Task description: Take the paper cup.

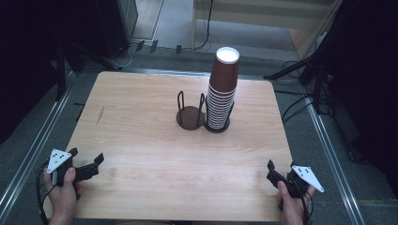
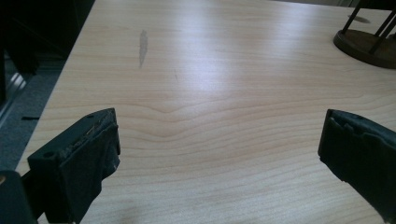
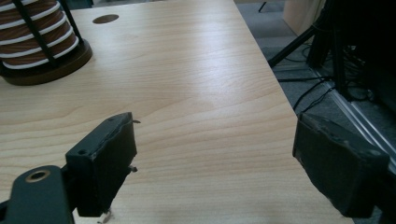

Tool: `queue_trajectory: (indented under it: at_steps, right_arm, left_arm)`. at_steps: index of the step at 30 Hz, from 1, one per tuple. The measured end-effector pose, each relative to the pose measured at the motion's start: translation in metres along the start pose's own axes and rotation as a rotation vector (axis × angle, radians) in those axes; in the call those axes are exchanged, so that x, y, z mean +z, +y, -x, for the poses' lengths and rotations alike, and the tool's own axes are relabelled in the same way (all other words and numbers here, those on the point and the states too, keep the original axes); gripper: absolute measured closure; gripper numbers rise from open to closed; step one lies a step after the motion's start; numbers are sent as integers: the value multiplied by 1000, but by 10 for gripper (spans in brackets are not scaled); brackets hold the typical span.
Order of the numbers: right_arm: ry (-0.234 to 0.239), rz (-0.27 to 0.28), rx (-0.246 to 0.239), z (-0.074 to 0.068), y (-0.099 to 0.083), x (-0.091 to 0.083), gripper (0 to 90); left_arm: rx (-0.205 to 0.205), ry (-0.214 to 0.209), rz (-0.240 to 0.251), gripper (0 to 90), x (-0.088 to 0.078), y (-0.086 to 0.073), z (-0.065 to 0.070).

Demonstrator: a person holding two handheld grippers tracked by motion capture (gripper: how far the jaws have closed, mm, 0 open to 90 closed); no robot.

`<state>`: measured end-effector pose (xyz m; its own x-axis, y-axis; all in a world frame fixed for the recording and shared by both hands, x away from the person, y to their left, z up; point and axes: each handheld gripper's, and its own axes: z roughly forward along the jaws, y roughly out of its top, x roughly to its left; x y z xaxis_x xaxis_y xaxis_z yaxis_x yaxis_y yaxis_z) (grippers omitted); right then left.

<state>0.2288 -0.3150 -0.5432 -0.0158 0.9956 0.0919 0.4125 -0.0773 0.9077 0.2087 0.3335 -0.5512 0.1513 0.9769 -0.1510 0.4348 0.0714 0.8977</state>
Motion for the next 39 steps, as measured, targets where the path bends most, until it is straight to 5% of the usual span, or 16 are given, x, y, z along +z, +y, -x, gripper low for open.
queue_trajectory:
  at_steps: [10,18,24,31,39]
  right_arm:
    - [1,12,0,-6,9,-1,55]
    - [36,27,18,-13,21,-1,55]
    - [21,39,-10,-24,33,-1,68]
    - [38,41,-40,-44,45,2,50]
    - [71,61,-49,-68,64,4,25]
  left_arm:
    - [18,6,-32,0,3,1,2]
    - [-16,-1,-33,0,4,2,-2]
    - [45,29,-17,0,2,0,6]
    - [7,1,-13,0,3,1,1]
    - [-24,-42,-95,0,9,4,-4]
